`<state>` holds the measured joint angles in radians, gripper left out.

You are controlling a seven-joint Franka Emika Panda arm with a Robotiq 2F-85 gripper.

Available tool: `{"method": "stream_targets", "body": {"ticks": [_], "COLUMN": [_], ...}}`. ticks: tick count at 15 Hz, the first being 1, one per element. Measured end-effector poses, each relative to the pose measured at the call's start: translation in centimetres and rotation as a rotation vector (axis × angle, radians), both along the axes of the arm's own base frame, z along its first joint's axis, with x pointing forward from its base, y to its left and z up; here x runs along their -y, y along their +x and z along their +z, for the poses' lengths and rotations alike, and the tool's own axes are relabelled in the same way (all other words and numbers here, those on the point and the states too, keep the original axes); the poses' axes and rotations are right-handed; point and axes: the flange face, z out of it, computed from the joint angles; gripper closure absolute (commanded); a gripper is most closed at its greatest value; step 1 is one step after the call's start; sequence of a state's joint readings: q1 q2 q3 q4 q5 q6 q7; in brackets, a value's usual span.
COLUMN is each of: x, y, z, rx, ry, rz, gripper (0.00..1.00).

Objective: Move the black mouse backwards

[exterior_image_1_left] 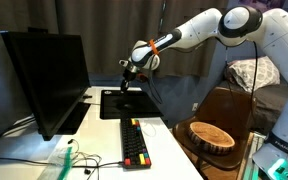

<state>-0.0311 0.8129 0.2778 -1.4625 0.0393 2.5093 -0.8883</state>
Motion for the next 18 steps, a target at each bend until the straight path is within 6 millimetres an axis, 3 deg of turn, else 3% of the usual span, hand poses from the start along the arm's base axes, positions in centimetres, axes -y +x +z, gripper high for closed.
{"method": "stream_targets", "body": {"ticks": [9,18], "x": [-1.1,-0.9], "y": [-1.3,-0.8], "z": [-1.7,-3.9], "rx": [-0.069,-0.013], "ry": [-0.02,-0.012], "rz": [0.009,-0.014], "gripper": [1.0,1.0]}}
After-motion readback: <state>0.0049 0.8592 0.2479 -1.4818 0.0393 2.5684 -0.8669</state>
